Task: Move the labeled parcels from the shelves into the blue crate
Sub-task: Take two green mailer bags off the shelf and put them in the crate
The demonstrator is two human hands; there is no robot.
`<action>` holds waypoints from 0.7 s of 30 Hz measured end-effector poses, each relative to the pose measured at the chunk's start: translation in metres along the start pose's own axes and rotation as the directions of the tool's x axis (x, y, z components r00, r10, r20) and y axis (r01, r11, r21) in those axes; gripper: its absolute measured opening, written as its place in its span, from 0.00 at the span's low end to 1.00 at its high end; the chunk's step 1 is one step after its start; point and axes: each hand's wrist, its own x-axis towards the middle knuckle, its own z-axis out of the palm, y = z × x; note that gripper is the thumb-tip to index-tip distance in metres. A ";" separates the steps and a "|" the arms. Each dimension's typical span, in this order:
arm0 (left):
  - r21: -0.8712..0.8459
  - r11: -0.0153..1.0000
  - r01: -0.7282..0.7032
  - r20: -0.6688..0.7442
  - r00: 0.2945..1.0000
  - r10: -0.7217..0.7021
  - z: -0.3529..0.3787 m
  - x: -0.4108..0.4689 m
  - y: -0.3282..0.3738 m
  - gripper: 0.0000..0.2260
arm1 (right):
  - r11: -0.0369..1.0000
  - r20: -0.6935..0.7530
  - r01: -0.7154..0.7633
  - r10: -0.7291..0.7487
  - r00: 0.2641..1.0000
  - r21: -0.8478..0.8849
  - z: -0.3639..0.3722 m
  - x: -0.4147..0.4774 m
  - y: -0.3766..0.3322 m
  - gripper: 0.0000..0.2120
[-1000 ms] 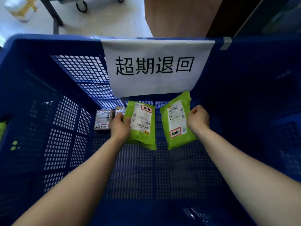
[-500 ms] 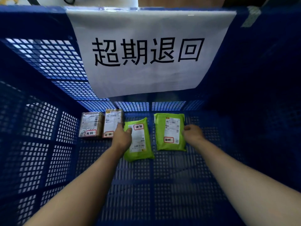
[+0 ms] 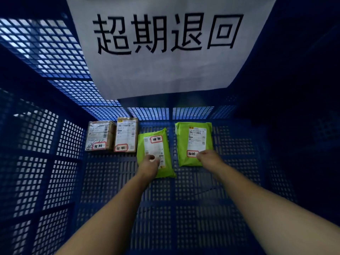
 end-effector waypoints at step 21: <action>-0.100 0.978 -0.184 -0.107 0.979 0.174 0.003 0.004 0.013 0.16 | 0.991 0.012 0.004 -0.006 1.000 0.133 0.034 -0.005 -0.009 0.12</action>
